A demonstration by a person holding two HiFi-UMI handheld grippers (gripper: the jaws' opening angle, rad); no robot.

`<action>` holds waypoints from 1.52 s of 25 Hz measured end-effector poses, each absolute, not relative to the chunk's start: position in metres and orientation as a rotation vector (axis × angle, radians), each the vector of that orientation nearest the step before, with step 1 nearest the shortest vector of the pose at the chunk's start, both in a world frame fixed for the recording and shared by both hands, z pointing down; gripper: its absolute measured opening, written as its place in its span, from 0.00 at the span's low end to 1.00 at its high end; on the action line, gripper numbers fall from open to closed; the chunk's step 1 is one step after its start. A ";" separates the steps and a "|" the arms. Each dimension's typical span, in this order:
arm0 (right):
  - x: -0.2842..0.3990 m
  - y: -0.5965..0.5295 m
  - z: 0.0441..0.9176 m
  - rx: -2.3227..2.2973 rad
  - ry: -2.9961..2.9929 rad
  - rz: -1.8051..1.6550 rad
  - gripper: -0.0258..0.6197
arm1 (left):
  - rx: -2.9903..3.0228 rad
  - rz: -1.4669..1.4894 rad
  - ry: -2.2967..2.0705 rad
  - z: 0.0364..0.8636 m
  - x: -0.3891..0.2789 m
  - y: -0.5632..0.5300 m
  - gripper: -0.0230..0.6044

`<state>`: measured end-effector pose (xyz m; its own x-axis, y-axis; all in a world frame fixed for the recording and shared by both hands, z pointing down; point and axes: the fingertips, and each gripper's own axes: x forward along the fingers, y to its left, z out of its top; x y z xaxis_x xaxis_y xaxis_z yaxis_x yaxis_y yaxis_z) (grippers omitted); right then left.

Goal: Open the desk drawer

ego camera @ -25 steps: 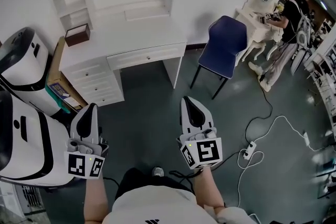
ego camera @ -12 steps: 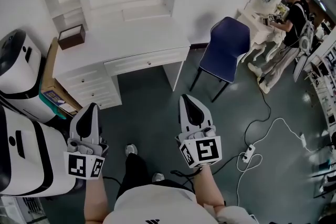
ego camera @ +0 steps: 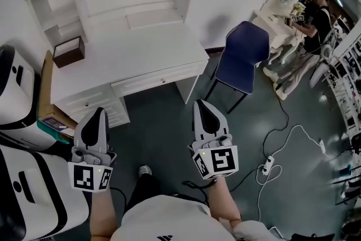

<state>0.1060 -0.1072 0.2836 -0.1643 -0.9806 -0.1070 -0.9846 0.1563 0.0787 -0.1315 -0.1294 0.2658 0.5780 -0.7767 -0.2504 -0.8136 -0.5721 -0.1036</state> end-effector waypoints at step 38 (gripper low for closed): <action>0.072 -0.260 0.411 -2.194 2.447 -0.299 0.04 | -2.738 0.234 1.277 0.315 -0.176 -0.273 0.05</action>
<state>0.0718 -0.2601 0.4108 -0.1090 -0.9655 0.2366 -0.9940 0.1052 -0.0286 -0.1758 -0.2729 0.3154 0.6340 -0.7507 -0.1856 -0.7678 -0.6397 -0.0355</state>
